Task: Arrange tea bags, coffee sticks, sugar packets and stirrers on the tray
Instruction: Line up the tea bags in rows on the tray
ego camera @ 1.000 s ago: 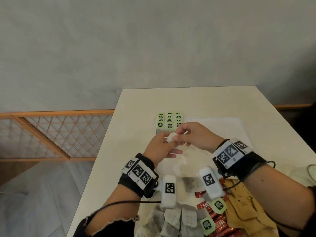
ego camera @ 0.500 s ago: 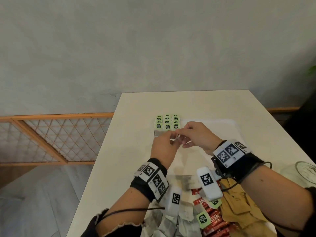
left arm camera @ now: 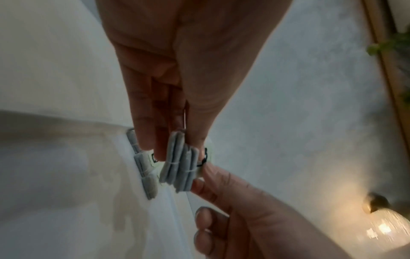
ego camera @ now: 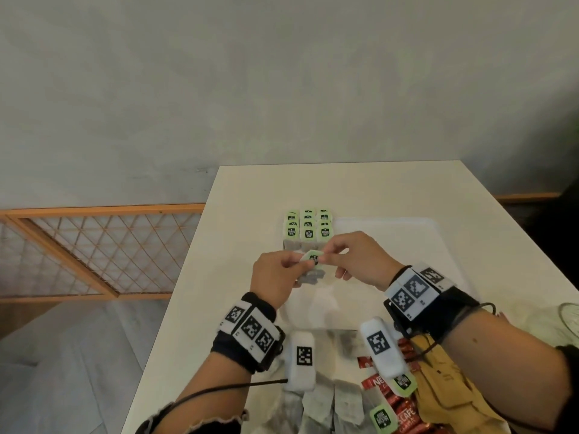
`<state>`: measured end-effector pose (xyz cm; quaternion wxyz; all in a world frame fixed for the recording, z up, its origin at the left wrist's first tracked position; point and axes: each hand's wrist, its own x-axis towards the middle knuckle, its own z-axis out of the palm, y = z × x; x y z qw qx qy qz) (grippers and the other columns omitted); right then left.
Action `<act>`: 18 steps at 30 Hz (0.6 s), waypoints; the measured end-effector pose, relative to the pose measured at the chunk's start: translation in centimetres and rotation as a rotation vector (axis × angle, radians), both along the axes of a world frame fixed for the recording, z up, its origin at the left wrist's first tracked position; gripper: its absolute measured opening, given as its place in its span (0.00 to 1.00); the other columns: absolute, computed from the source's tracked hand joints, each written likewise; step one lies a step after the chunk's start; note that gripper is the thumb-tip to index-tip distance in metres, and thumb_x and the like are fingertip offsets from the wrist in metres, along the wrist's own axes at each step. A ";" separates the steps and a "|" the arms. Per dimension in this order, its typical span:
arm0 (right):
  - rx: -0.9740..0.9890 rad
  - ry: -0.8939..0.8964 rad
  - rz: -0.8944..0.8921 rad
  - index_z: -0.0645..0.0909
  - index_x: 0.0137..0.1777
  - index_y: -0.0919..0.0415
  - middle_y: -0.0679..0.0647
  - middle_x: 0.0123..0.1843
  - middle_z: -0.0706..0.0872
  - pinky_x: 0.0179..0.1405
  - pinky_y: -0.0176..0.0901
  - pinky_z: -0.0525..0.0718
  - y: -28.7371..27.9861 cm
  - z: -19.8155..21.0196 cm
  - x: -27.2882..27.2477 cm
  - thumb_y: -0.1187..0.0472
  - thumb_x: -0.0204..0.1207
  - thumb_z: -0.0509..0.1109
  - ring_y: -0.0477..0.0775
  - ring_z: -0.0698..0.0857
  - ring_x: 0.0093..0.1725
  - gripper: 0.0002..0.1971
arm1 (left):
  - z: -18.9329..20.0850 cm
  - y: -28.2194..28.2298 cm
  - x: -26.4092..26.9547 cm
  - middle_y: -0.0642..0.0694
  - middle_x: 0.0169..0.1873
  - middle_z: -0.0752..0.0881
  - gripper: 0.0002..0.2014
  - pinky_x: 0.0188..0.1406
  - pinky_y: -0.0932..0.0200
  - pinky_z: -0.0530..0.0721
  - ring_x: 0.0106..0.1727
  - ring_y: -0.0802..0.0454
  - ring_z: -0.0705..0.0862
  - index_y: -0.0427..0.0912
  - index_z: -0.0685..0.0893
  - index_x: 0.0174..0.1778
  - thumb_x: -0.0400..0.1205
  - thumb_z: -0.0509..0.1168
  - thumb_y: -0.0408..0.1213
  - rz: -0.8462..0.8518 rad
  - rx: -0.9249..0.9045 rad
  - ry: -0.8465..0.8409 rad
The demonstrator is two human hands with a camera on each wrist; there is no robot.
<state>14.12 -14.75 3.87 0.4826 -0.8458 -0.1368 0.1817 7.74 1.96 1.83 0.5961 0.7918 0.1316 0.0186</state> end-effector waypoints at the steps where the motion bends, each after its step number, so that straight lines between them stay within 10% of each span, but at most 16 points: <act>1: 0.000 0.020 0.007 0.87 0.43 0.61 0.53 0.44 0.88 0.32 0.42 0.84 0.3 -0.3 0.2 0.59 0.75 0.77 0.50 0.86 0.30 0.05 | -0.2 0.5 0.0 0.43 0.33 0.92 0.04 0.40 0.56 0.90 0.34 0.52 0.88 0.41 0.93 0.40 0.77 0.75 0.36 -0.004 -0.039 0.020; 12: -0.318 -0.097 0.092 0.87 0.36 0.60 0.43 0.32 0.82 0.38 0.39 0.78 4.8 -3.5 4.2 0.57 0.74 0.76 0.44 0.80 0.32 0.08 | -1.9 5.7 2.5 0.56 0.30 0.90 0.03 0.46 0.50 0.88 0.33 0.61 0.85 0.50 0.93 0.38 0.74 0.77 0.44 0.223 -0.052 -0.029; 18: -0.303 -0.196 0.041 0.89 0.41 0.62 0.43 0.37 0.84 0.44 0.40 0.78 6.6 -4.5 7.0 0.57 0.76 0.74 0.47 0.82 0.41 0.08 | -3.2 6.8 3.1 0.48 0.36 0.92 0.07 0.49 0.41 0.88 0.46 0.38 0.90 0.51 0.93 0.37 0.79 0.72 0.42 0.299 -0.073 0.021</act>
